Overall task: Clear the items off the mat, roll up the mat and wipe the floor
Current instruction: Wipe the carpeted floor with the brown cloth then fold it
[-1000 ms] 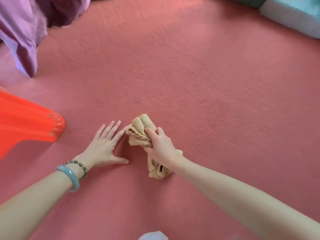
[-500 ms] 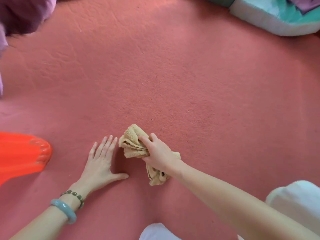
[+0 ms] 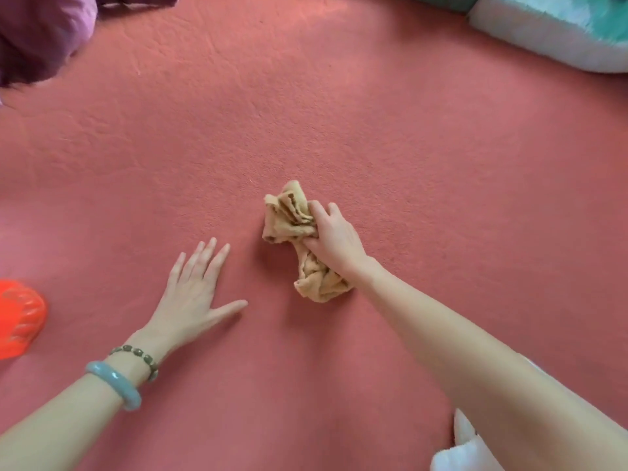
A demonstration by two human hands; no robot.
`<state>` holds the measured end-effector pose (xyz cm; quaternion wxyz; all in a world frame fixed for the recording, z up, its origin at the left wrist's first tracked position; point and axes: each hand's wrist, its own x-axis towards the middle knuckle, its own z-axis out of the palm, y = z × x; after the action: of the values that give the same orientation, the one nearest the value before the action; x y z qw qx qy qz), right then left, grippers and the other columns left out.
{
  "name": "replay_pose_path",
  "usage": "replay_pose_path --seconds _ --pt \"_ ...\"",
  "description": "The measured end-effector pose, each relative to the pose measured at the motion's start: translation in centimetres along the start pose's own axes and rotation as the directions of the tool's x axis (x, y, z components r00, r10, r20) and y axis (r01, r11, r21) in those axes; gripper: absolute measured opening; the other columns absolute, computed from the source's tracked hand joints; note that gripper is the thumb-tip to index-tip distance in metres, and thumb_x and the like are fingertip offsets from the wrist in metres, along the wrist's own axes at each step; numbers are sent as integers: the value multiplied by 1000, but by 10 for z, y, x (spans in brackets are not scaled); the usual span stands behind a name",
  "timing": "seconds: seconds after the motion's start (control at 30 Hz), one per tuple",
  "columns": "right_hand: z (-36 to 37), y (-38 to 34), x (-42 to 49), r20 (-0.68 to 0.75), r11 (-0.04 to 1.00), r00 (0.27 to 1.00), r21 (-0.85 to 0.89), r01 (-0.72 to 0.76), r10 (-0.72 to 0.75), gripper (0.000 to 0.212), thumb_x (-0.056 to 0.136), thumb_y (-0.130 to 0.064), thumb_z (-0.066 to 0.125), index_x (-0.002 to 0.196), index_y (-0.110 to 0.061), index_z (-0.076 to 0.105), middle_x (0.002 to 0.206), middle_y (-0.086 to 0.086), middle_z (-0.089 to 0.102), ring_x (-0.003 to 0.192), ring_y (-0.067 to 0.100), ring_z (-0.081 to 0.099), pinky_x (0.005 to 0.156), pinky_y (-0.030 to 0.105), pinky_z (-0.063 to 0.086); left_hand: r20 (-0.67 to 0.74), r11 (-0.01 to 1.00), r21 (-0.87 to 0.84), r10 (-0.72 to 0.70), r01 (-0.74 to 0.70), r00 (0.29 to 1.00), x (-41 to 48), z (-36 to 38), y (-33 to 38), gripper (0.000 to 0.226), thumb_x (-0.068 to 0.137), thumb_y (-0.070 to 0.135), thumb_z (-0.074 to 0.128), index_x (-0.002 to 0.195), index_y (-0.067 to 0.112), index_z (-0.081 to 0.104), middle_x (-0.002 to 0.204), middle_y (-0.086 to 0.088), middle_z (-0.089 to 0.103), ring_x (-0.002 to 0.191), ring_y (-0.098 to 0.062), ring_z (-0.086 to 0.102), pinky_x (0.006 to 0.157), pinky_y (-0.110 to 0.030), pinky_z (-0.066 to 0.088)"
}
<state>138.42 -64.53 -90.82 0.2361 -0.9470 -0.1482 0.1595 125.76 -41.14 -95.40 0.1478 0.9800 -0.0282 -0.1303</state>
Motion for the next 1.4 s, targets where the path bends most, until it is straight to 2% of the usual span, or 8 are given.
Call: replay_pose_path --seconds 0.13,0.4,0.57,0.67,0.9,1.13,1.27,1.4 --pt "-50 86 3 -144 966 956 77 -245 254 41 83 -24 60 120 -17 44 103 11 46 91 39 56 77 42 46 7 1000 4 30 -30 1000 49 3 43 106 66 84 26 151 23 7 159 -7 5 146 -20 -1 117 -40 -6" --pt "-136 249 -71 -295 790 739 116 -602 606 40 85 -18 58 122 -17 43 108 16 46 100 40 52 83 40 40 11 994 -15 105 -104 994 127 18 137 105 69 74 44 151 20 9 159 -9 5 146 -23 -1 117 -42 -5" --pt "-162 288 -96 -381 619 516 233 -750 768 35 85 -13 52 119 -13 43 115 21 44 105 43 49 87 41 38 7 994 -1 111 -111 994 154 17 168 103 74 70 52 151 20 4 159 -9 1 146 -23 -3 117 -43 -5" --pt "-151 277 -68 -398 584 454 313 -749 797 38 86 -12 50 122 -12 42 122 21 42 107 45 49 93 43 38 18 992 38 116 -116 993 162 8 165 104 73 70 53 151 20 4 159 -9 2 146 -24 -1 117 -43 -4" --pt "-121 189 51 -371 780 696 155 -606 614 42 88 -15 53 128 -13 37 127 20 39 110 43 51 86 43 44 27 984 164 67 -70 997 156 -26 137 104 74 72 49 150 24 -3 159 -7 -4 147 -22 -5 116 -40 -8" --pt "-47 31 134 -144 996 987 66 -63 72 30 90 -16 52 119 -13 46 122 18 44 106 39 54 82 43 46 -73 972 141 -180 189 981 138 -36 102 106 74 74 48 150 23 -4 159 -6 -5 146 -22 -6 116 -39 -8" --pt "-20 -19 136 76 940 937 10 341 -340 20 90 -14 47 109 -9 50 109 18 49 93 40 57 63 40 38 -84 935 32 -350 353 933 131 -32 98 111 72 74 52 151 15 0 159 -8 -4 146 -22 -5 116 -39 -7" --pt "-49 7 168 134 945 937 -17 327 -322 32 88 -15 50 120 -12 45 107 16 46 88 41 58 62 39 37 -96 913 -18 -408 408 908 132 -28 107 104 77 67 56 151 22 -1 159 -6 -4 146 -21 -5 117 -38 -5"
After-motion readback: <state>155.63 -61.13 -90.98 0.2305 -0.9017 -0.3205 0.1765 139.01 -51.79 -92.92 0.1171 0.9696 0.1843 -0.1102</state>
